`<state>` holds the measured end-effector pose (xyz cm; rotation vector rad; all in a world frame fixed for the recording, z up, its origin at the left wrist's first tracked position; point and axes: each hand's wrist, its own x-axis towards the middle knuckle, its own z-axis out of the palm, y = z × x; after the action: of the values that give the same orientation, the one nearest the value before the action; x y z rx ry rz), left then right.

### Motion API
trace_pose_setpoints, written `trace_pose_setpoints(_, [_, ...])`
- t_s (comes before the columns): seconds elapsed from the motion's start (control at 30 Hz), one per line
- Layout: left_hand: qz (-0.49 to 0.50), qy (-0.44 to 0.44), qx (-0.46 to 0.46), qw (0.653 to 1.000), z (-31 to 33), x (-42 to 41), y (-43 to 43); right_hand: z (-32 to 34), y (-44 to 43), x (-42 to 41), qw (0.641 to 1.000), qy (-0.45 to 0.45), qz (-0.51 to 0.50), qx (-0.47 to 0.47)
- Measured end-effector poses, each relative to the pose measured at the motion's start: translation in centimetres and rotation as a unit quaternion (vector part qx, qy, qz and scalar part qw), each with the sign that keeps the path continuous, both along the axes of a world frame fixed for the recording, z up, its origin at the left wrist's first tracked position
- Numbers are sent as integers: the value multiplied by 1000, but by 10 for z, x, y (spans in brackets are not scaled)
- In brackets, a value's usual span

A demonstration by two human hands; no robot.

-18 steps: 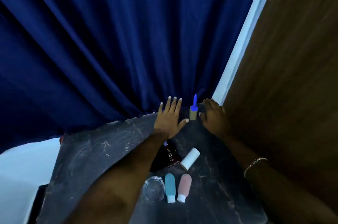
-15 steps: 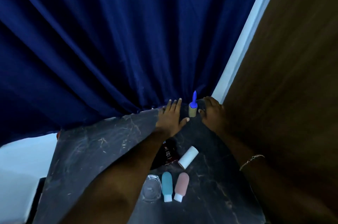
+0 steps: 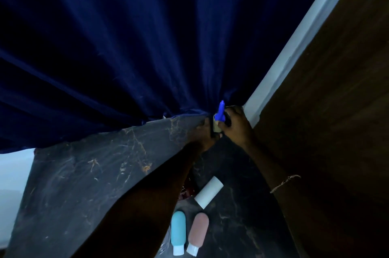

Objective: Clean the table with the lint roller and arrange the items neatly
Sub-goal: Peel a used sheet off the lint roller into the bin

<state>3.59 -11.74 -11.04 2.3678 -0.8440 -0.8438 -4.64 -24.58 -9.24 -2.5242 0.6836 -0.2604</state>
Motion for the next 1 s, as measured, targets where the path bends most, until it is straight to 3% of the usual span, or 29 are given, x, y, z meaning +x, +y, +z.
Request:
trace_pose_setpoints(0.13, [40,39,-48,997,-11,3,-17,-13,7,5,998,-62,-4,23])
trace_pose_setpoints(0.4, [53,71,-124,988,4,-13,-2,2,18,-10,988,-30,-37,149])
trace_pose_setpoints(0.67, [44,45,-205,977,54,-38,59,53,64,-45,974,-95,-57,199])
trace_pose_setpoints(0.87, [39,8,-263,964,99,-62,116,106,110,-80,929,-154,-72,330])
trace_pose_setpoints(1.0, [41,-56,-257,964,112,-77,160,132,147,-101,939,-100,-53,325])
